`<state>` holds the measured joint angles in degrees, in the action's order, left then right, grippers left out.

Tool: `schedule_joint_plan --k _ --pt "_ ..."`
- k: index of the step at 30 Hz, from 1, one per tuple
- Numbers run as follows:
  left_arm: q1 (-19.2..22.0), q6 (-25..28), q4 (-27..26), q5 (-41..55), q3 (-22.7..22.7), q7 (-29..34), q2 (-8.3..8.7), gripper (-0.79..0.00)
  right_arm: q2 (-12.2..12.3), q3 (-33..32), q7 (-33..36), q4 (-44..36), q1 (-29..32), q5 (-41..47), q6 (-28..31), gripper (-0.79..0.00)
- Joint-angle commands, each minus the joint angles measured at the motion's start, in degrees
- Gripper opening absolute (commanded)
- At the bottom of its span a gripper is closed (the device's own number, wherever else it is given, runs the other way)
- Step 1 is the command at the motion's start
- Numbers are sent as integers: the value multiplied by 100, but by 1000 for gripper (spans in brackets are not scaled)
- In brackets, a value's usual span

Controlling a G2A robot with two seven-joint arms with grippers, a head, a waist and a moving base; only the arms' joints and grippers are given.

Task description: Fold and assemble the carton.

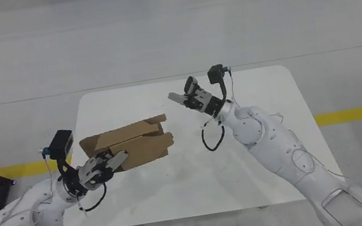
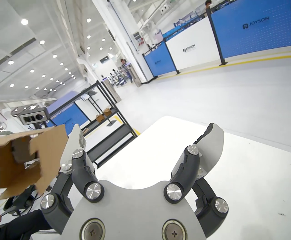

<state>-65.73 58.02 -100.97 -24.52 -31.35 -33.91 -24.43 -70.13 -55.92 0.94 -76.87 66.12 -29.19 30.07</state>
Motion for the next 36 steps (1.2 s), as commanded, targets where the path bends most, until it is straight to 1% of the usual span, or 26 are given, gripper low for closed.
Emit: schedule_joint_plan --k 1,7,11,15,20,27,31,36 --pt "-16 -2 -99 136 -14 78 -16 -785 -39 128 82 46 -71 -21 74 0" --pt "-18 -2 -31 427 -79 447 -60 -785 -27 208 706 184 -125 391 1271 0" --pt "-7 -2 -37 642 -92 726 -116 -785 2 204 1155 251 -167 633 1711 0" --pt "8 -2 -49 865 -126 946 -165 -785 14 245 1454 217 -169 689 1826 0" --pt "22 -2 -112 1071 -115 1316 -240 -785 -11 359 1586 157 -183 663 1799 0" --pt "90 -2 85 1337 -81 1809 -409 -785 -30 488 1850 235 -257 840 2068 0" --pt "126 -2 163 1548 -112 1903 -508 -785 -27 490 1932 286 -289 949 2154 0" --pt "77 -2 291 1712 -242 1922 -561 -785 -1 376 1901 327 -276 1098 2265 0"
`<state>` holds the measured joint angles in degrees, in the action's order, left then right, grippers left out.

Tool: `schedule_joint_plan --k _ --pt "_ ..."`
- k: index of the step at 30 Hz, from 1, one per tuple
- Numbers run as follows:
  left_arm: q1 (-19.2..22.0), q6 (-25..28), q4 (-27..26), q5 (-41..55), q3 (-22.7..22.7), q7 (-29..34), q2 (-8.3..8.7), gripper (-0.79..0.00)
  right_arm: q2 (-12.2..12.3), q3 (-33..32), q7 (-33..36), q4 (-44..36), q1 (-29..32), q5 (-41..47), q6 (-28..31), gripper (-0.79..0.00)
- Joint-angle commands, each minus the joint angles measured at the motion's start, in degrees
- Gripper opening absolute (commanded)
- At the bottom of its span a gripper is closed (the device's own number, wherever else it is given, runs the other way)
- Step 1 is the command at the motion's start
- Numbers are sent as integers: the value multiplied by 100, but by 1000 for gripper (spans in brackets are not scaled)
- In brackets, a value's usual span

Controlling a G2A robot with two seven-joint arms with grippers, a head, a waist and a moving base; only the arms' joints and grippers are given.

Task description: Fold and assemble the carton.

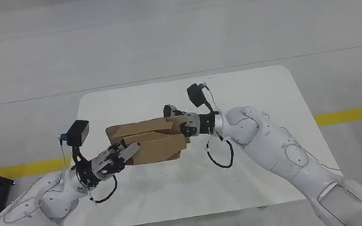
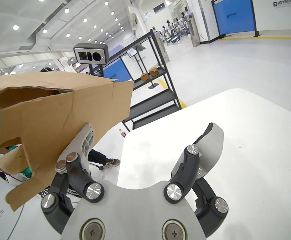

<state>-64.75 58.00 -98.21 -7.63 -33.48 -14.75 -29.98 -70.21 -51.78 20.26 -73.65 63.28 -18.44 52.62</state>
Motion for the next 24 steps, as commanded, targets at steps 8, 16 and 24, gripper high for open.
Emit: schedule_joint_plan --k 8,16,24 --pt "-225 0 5 129 -221 118 -34 -785 75 -240 -12 -29 120 212 232 0" --pt "-246 0 -4 287 -251 623 -143 -785 64 -98 158 -185 141 40 73 0" --pt "-199 0 73 562 -264 1020 -309 -785 -5 111 126 -165 39 -194 -196 0"
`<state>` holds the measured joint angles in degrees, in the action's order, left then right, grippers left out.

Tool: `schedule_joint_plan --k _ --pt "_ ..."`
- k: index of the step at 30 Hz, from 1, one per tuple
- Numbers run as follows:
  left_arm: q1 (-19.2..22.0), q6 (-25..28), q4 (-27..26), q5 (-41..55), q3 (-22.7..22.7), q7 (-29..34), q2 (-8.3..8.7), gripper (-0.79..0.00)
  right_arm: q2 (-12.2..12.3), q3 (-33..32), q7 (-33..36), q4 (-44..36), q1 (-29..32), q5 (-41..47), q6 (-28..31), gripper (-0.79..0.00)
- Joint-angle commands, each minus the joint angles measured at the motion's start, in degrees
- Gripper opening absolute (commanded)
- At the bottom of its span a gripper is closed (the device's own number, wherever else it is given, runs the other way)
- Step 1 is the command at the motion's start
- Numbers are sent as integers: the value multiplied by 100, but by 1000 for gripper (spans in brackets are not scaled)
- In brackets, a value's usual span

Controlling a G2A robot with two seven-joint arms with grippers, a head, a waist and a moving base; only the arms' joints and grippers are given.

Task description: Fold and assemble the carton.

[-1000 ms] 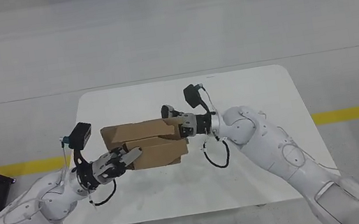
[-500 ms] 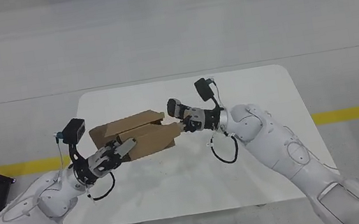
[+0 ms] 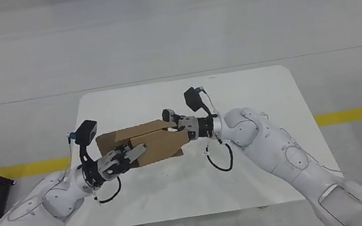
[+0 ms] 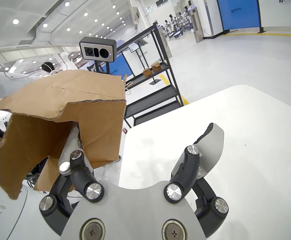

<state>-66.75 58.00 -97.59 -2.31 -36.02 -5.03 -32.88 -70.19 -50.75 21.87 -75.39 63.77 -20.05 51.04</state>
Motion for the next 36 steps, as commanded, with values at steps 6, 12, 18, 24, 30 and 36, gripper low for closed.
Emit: schedule_joint_plan --k 6,12,18,24,30,36 --pt "-52 0 -9 492 -86 283 -93 -785 -6 -87 -336 15 47 -182 9 0" --pt "-99 0 115 756 -336 288 -107 -785 80 -350 -410 2 216 25 431 0" --pt "-99 0 115 756 -336 288 -107 -785 80 -350 -410 2 216 25 431 0" --pt "-181 0 83 1140 -317 448 -143 -785 82 -397 -526 -113 294 -68 210 0" --pt "-64 0 228 2239 -213 1498 -204 -785 45 -359 -779 -294 373 -433 -209 0" --pt "51 0 517 2987 -319 2244 -281 -785 11 -291 -830 -255 327 -473 -242 0"
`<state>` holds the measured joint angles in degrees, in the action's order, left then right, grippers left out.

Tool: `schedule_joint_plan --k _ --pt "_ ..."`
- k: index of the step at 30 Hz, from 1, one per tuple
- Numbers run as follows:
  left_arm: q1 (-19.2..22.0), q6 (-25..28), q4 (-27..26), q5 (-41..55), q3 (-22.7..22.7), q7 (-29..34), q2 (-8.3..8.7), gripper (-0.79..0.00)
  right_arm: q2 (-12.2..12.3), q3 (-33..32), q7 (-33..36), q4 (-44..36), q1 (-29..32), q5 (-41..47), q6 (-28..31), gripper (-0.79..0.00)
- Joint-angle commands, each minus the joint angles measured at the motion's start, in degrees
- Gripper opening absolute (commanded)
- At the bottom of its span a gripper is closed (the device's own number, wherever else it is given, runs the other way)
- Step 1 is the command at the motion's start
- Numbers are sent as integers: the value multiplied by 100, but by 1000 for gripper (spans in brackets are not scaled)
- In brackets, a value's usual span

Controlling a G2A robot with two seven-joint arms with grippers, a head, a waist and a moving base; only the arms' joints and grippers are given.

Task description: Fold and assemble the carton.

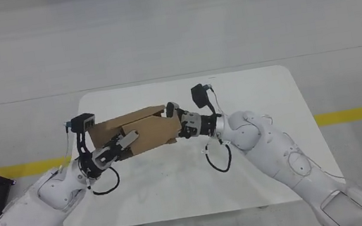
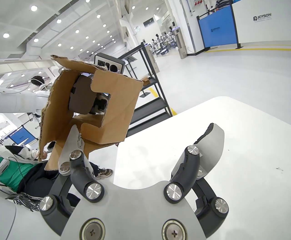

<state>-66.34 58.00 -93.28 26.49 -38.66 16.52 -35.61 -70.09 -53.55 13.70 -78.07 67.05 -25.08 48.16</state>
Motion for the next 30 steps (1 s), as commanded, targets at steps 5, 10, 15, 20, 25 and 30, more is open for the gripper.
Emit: schedule_joint_plan --k 5,10,15,20,25,30 --pt "-30 0 266 322 -296 131 -20 -785 81 -338 -159 103 139 384 566 0" --pt "-30 0 266 322 -296 131 -20 -785 121 -469 -183 120 237 612 813 0" --pt "-35 -22 253 320 -301 121 -22 -785 121 -469 -183 120 237 612 813 0" --pt "-197 -12 -80 2196 -174 970 -62 -785 138 -417 -50 -38 326 778 984 0" --pt "-43 -775 264 4830 -132 3171 -155 -785 270 -555 206 -372 493 1421 984 0" --pt "156 -2161 1035 6723 -326 5137 -388 -785 443 -847 527 -541 703 2083 984 0"
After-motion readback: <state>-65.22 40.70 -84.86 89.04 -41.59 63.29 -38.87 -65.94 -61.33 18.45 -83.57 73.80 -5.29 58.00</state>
